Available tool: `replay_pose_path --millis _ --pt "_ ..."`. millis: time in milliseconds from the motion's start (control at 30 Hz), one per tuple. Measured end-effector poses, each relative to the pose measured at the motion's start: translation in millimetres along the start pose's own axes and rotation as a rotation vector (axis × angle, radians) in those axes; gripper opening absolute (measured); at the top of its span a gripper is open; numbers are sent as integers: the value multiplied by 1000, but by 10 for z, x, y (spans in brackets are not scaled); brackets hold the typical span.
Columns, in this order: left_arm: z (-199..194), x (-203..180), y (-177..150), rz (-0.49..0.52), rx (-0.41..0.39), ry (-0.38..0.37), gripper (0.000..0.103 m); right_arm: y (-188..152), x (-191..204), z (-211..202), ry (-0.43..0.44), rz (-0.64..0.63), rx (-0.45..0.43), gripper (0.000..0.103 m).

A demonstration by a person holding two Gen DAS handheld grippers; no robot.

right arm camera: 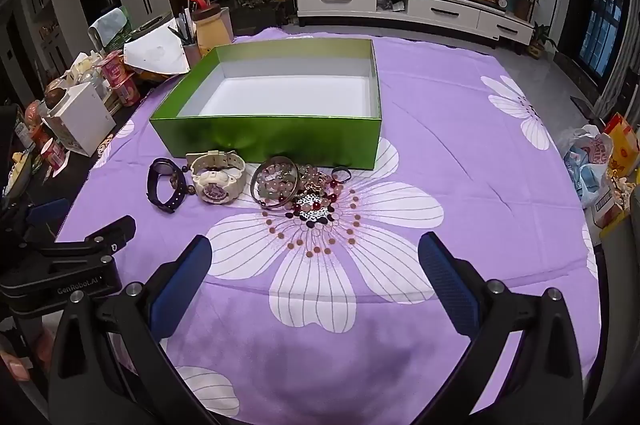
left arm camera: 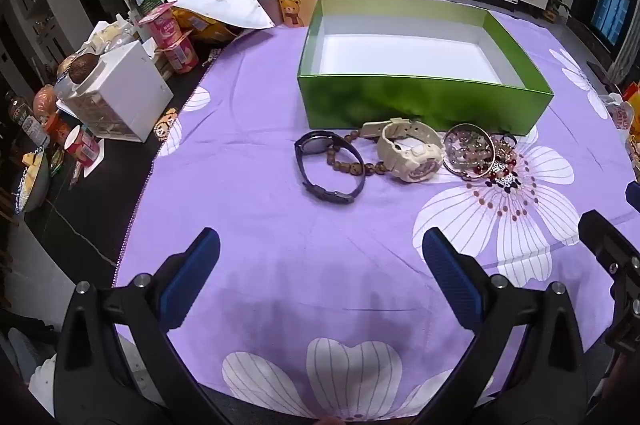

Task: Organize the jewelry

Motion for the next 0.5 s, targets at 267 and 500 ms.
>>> replay_pose_path --millis 267,500 --pt "-82 -7 -21 5 -31 -5 101 15 -9 -33 9 -11 -20 102" --pt "13 -120 28 35 -6 -23 101 42 -4 -108 25 -25 -35 102"
Point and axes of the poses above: each gripper's, at about its wrist camera, not at the fingertips, and z roughly the way its jaws point, x to its left, y to its top, the point moved 8 cm from there along z, roughly the way its jaws point, and after that the axes turned 15 degrees about x, right-handed, at the moved point
